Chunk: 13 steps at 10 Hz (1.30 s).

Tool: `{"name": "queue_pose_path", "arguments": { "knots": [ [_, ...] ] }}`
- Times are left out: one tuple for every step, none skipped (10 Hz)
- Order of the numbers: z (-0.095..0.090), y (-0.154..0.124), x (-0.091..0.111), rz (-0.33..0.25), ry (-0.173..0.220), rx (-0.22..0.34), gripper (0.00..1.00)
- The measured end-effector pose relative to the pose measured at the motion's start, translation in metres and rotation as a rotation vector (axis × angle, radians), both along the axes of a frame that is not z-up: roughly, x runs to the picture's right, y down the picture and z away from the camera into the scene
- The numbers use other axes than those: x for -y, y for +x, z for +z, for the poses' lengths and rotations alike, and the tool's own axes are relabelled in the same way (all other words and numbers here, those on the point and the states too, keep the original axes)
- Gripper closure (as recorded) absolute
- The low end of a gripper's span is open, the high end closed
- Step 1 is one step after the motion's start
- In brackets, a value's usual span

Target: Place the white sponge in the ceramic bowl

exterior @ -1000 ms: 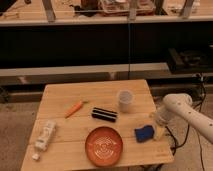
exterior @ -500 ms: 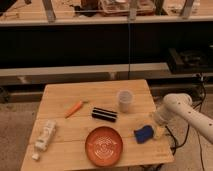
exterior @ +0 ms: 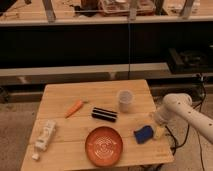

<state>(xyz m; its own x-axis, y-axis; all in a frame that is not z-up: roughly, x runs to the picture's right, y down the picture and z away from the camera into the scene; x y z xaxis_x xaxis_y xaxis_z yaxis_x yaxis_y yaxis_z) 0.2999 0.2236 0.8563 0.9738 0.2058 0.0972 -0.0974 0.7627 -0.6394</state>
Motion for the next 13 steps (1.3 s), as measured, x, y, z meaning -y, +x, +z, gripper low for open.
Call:
{"name": "queue_pose_path", "arguments": {
  "knots": [
    [-0.0001, 0.0, 0.0, 0.0, 0.0, 0.0, 0.2],
    [-0.0002, 0.0, -0.0001, 0.0, -0.001, 0.0, 0.2],
    [-0.0002, -0.0001, -0.0002, 0.0, -0.002, 0.0, 0.2],
    [-0.0003, -0.0001, -0.0002, 0.0, -0.002, 0.0, 0.2],
    [-0.0003, -0.0001, -0.0003, 0.0, -0.002, 0.0, 0.2],
    [-0.0003, -0.0001, -0.0003, 0.0, -0.002, 0.0, 0.2],
    [-0.0003, -0.0001, -0.0003, 0.0, -0.002, 0.0, 0.2],
    [-0.0003, -0.0001, -0.0003, 0.0, -0.002, 0.0, 0.2],
    [-0.0003, 0.0, -0.0003, 0.0, -0.002, 0.0, 0.2],
    [-0.0003, 0.0, -0.0004, 0.0, -0.002, 0.0, 0.2],
    [-0.0004, 0.0, -0.0004, 0.0, -0.002, 0.0, 0.2],
    [-0.0003, 0.0, -0.0004, 0.0, -0.002, 0.0, 0.2],
    [-0.0004, 0.0, -0.0004, 0.0, -0.002, 0.0, 0.22]
  ]
}}
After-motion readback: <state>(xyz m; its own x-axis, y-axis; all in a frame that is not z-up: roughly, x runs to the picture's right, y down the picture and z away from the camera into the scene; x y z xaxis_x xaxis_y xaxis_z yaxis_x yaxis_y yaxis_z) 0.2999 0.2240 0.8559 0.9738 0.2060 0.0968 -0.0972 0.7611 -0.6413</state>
